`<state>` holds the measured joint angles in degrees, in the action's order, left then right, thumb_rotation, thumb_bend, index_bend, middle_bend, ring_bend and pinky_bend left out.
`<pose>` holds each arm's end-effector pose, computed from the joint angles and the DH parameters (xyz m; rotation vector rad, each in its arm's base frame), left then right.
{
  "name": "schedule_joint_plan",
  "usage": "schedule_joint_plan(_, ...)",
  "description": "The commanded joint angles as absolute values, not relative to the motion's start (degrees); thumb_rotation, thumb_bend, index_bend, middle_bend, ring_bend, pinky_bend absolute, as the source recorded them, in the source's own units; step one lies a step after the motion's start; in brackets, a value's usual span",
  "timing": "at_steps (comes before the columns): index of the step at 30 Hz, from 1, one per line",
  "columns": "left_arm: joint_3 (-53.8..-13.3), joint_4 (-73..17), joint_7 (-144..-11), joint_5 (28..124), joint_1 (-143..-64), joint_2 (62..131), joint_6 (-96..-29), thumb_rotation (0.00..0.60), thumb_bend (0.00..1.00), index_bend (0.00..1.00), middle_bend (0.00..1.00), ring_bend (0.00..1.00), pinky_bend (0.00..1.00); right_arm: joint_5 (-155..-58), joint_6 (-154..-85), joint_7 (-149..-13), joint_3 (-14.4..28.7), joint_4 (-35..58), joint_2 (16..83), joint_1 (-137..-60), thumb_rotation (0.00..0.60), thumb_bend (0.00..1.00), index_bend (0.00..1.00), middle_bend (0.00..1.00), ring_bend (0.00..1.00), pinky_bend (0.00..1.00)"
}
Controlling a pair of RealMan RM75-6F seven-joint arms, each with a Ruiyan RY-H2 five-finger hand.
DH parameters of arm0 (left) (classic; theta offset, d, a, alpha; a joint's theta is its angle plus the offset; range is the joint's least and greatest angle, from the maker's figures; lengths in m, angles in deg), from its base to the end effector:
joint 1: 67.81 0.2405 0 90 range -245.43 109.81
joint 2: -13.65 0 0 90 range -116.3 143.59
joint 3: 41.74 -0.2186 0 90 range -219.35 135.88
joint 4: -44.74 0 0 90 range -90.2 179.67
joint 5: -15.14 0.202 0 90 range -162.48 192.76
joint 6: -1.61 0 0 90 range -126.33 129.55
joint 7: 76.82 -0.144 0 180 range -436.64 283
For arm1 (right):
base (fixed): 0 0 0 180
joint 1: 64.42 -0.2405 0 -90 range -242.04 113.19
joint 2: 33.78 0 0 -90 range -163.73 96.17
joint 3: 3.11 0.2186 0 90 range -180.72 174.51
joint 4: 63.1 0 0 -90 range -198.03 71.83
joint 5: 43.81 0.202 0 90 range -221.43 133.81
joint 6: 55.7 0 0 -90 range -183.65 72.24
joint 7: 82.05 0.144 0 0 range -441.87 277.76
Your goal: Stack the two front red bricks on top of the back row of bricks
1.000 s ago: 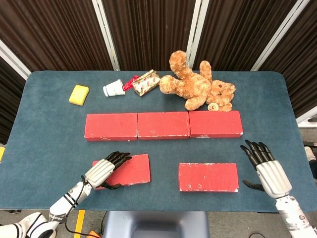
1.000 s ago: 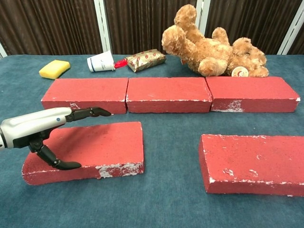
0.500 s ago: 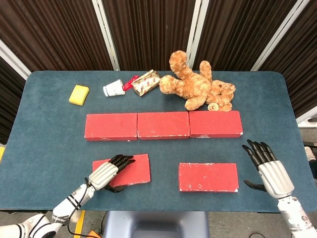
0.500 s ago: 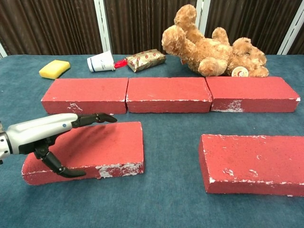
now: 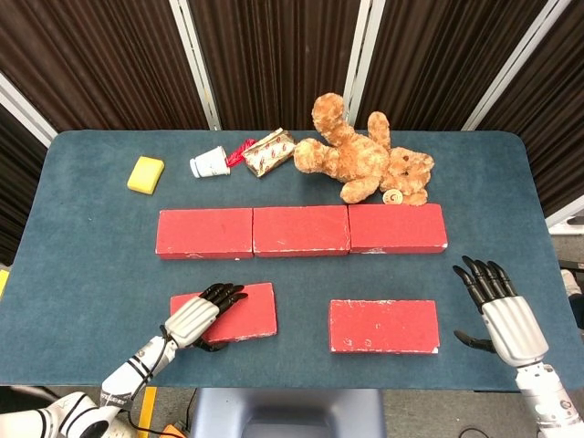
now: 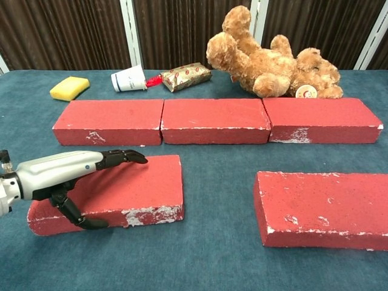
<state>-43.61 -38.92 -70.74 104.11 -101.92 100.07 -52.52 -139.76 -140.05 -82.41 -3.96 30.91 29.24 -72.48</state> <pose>-0.1632 0.2402 -0.0312 -2.1221 -1.1739 -0.9878 -0.2443 -0.1753 0.1330 1.6104 -0.8505 0.9869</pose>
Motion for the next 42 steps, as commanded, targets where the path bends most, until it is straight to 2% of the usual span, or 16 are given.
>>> schedule_joint_plan(1, -43.53, -40.08, -72.16, 102.48, -102.24, 99.37, -51.14, 0.600, 0.21, 0.00, 0.00, 0.00, 0.00, -139.85, -139.97, -82.57, -4.01, 30.94, 29.29, -72.49, 0.600, 0.10, 0.00, 0.00, 0.00, 0.00)
schedule_joint_plan(4, -43.56, -40.42, -73.07, 101.99, -102.22, 99.09, -51.14, 0.600, 0.20, 0.00, 0.00, 0.00, 0.01, -139.89, -139.80, -82.78, -4.05, 30.98, 29.36, -72.53, 0.600, 0.10, 0.00, 0.00, 0.00, 0.00)
schedule_joint_plan(6, -43.57, -40.72, -74.04, 101.22, -102.17, 98.84, -50.87, 0.600, 0.20, 0.00, 0.00, 0.00, 0.09, -139.78, -139.56, -82.92, -4.04, 31.00, 29.42, -72.59, 0.600, 0.10, 0.00, 0.00, 0.00, 0.00)
schedule_joint_plan(9, -43.46, -40.76, -74.74, 100.55, -102.14, 98.83, -50.81, 0.600, 0.20, 0.00, 0.00, 0.07, 0.37, -139.68, -139.20, -83.12, -4.05, 31.04, 29.44, -72.71, 0.600, 0.10, 0.00, 0.00, 0.00, 0.00)
schedule_joint_plan(12, -43.52, -40.51, -74.87, 100.45, -102.23, 98.77, -50.74, 0.600, 0.22, 0.00, 0.00, 0.27, 0.68, -139.55, -139.05, -83.34, -3.99, 31.09, 29.52, -72.75, 0.600, 0.10, 0.00, 0.00, 0.00, 0.00)
schedule_joint_plan(15, -43.75, -40.36, -74.42, 101.09, -102.25, 98.69, -51.15, 0.600, 0.23, 0.00, 0.00, 0.38, 0.82, -139.31, -138.87, -83.60, -3.93, 31.16, 29.60, -72.76, 0.600, 0.10, 0.00, 0.00, 0.00, 0.00)
schedule_joint_plan(20, -44.03, -40.07, -73.03, 102.75, -102.22, 98.40, -52.59, 0.600, 0.25, 0.00, 0.00, 0.50, 0.98, -139.28, -138.70, -84.18, -3.97, 31.32, 29.74, -72.75, 0.600, 0.10, 0.00, 0.00, 0.00, 0.00)
schedule_joint_plan(25, -43.93, -38.48, -71.20, 105.65, -101.76, 98.85, -56.45, 0.600, 0.27, 0.00, 0.05, 0.56, 1.00, -139.19, -138.58, -84.25, -3.98, 31.38, 29.78, -72.75, 0.600, 0.10, 0.00, 0.00, 0.00, 0.00)
schedule_joint_plan(31, -42.83, -36.07, -69.51, 108.75, -101.76, 98.48, -61.47, 0.600, 0.29, 0.00, 0.06, 0.59, 1.00, -139.03, -138.47, -83.92, -3.96, 31.31, 29.61, -72.76, 0.600, 0.10, 0.00, 0.00, 0.00, 0.00)
schedule_joint_plan(38, -39.54, -28.24, -66.58, 115.81, -109.46, 98.83, -62.04, 0.600, 0.29, 0.00, 0.06, 0.61, 1.00, -137.40, -137.75, -85.63, -3.31, 31.37, 30.25, -72.87, 0.600, 0.10, 0.00, 0.00, 0.00, 0.00)
schedule_joint_plan(42, -38.25, -21.13, -59.64, 116.58, -113.84, 100.45, -60.82, 0.600, 0.29, 0.00, 0.06, 0.61, 1.00, -136.06, -136.80, -87.47, -2.84, 31.45, 30.90, -73.13, 0.600, 0.10, 0.00, 0.00, 0.00, 0.00)
